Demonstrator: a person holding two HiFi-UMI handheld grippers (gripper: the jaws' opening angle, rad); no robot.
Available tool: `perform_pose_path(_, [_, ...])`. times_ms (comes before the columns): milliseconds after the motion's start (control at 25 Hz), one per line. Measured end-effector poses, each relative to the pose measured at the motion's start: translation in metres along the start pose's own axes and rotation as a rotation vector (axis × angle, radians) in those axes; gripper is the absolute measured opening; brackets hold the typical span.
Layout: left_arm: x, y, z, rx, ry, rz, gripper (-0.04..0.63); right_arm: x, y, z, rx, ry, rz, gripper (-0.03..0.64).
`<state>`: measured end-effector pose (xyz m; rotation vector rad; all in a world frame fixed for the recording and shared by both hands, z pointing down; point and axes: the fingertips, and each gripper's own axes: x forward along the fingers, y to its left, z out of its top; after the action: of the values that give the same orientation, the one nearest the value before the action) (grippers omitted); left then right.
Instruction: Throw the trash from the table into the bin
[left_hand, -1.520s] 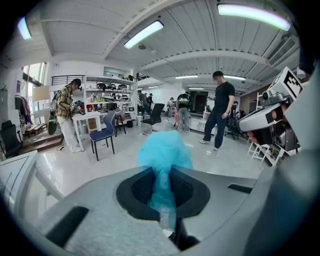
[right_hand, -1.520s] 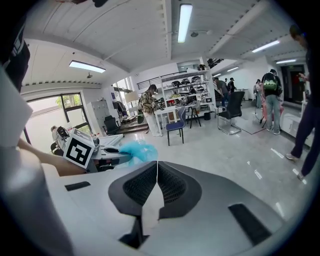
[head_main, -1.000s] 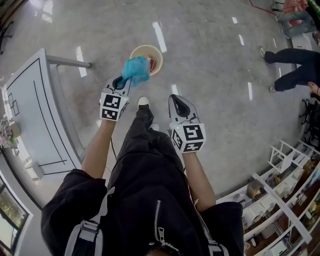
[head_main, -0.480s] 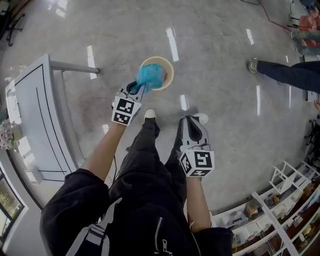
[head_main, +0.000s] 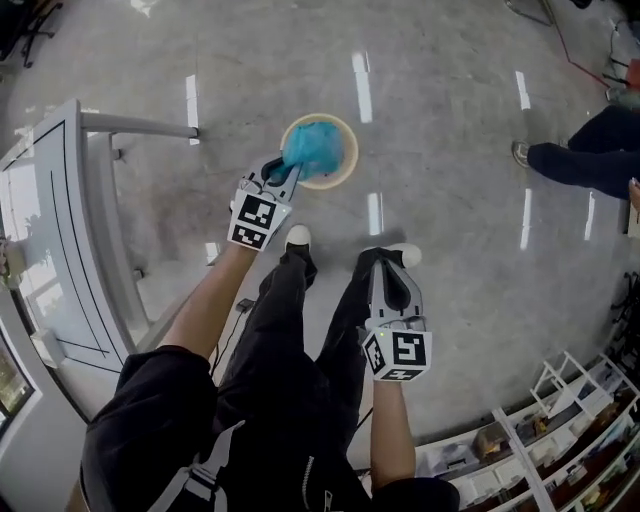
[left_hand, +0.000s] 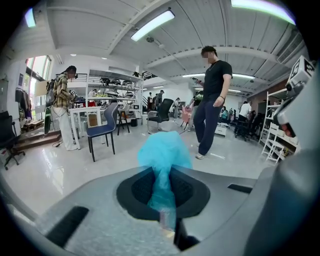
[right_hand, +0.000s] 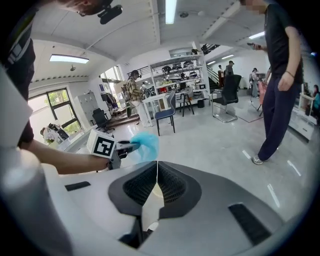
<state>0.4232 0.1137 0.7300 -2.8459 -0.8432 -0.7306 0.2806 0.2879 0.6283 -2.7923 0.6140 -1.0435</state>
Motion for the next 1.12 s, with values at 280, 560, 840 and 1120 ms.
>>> perform_pose_path(280, [0.031,0.005,-0.053,0.006,-0.031,0.036,0.015,0.031,-0.006,-0.020,-0.085,-0.068,0.035,0.011])
perform_pose_path(560, [0.061,-0.002,-0.087,0.034,-0.093,0.052,0.014,0.071,-0.009,-0.035,-0.121,-0.120,0.100,0.011])
perform_pose_path(840, [0.087,0.003,-0.147,0.011,-0.096,0.121,0.014,0.096,-0.014,-0.095,-0.106,-0.064,0.131,0.011])
perform_pose_path(1120, [0.106,0.013,-0.211,-0.038,-0.015,0.185,0.014,0.103,-0.019,-0.134,-0.077,0.006,0.154,0.012])
